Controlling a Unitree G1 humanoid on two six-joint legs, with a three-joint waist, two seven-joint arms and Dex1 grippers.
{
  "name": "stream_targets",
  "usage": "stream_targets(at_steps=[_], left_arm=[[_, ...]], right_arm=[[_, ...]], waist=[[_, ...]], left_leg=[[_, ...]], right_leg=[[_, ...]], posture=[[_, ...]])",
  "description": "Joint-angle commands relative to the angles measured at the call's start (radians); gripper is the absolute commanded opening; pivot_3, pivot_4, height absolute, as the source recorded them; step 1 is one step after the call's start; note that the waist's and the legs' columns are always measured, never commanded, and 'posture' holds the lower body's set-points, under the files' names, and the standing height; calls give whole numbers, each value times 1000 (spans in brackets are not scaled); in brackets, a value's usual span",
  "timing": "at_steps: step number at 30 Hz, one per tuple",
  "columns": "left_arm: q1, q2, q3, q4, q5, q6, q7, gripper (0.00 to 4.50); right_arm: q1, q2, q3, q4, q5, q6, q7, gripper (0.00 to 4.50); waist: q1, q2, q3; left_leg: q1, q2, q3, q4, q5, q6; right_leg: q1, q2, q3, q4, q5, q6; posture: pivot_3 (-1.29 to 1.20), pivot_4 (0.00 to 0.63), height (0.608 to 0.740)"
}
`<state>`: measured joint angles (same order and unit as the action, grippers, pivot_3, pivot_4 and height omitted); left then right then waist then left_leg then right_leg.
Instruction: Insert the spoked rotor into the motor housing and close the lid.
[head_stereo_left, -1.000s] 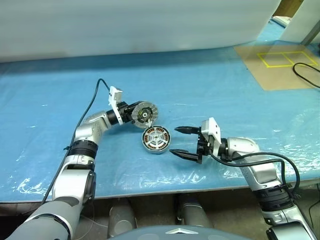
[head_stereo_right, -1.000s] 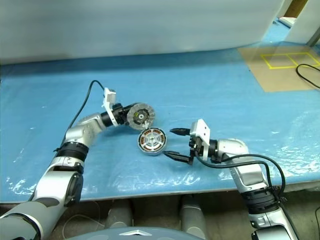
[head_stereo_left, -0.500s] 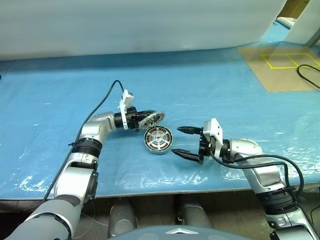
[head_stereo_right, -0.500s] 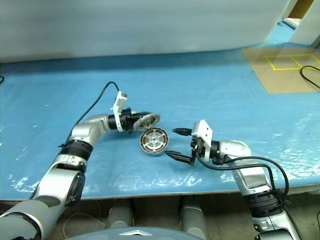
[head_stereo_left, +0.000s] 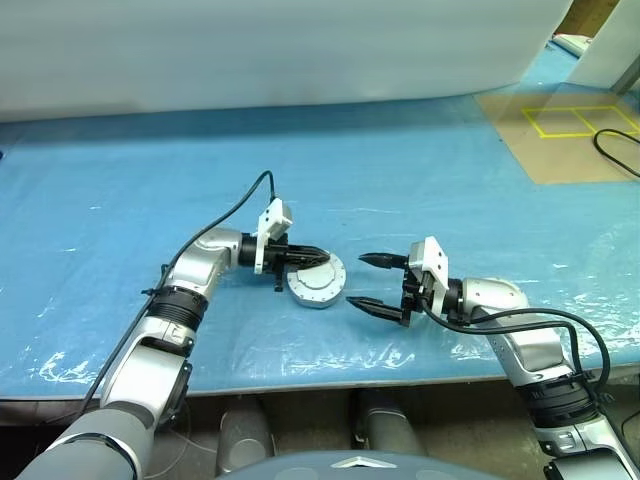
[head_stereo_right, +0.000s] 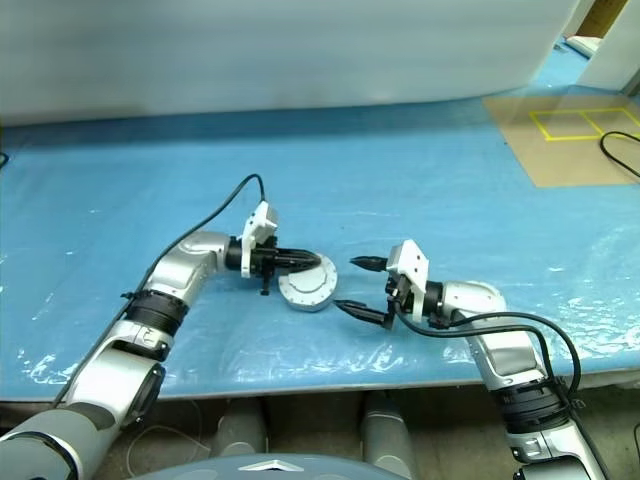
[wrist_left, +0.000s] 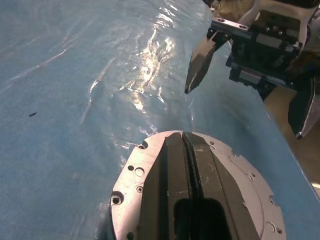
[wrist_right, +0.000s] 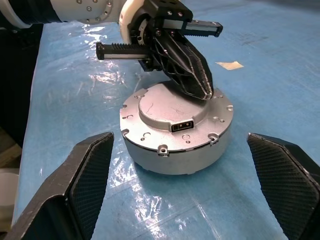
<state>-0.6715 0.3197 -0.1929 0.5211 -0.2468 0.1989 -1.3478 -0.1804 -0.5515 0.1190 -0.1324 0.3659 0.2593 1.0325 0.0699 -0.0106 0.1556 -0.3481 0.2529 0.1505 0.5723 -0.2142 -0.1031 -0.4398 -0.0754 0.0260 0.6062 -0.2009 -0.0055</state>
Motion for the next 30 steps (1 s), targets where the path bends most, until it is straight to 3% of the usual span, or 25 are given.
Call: stream_targets(at_steps=[1, 8, 12, 19, 30], left_arm=[[27, 15, -48, -4, 58, -47, 1, 34], [24, 16, -51, 37, 102, -174, 45, 34], [38, 3, 15, 25, 31, -183, 45, 34], [126, 24, 108, -157, -102, -130, 35, 34], [368, 147, 190, -482, -171, -42, 126, 34]], right_arm=[[-15, -6, -27, -11, 2, -24, -5, 4500], [-34, 8, -11, 0, -8, -25, -16, 4500], [-58, 28, -6, 1, 4, -7, -22, 4500], [-111, 64, 20, 6, 6, 14, -13, 4500], [-217, 114, 104, 105, -43, 6, 24, 4500]], waist=[[0, 0, 0], [0, 0, 0], [-2, 0, 0], [-1, 0, 0], [-15, 1, 0]], left_leg=[[0, 0, 0, 0, 0, 0], [3, 0, 0, 0, 0, 0], [3, 0, 0, 0, 0, 0], [-1, 0, 0, -1, 0, 0], [0, 2, 1, -2, 0, 0]], right_leg=[[0, 0, 0, 0, 0, 0], [3, -1, 0, 0, 0, 0], [3, 0, 0, 0, 0, 0], [-1, 0, 0, 0, 0, 0], [-2, 0, 0, 0, 0, 0]], posture=[[0, 150, 740], [0, 150, 740], [0, 150, 740], [0, 150, 740], [0, 150, 740]])
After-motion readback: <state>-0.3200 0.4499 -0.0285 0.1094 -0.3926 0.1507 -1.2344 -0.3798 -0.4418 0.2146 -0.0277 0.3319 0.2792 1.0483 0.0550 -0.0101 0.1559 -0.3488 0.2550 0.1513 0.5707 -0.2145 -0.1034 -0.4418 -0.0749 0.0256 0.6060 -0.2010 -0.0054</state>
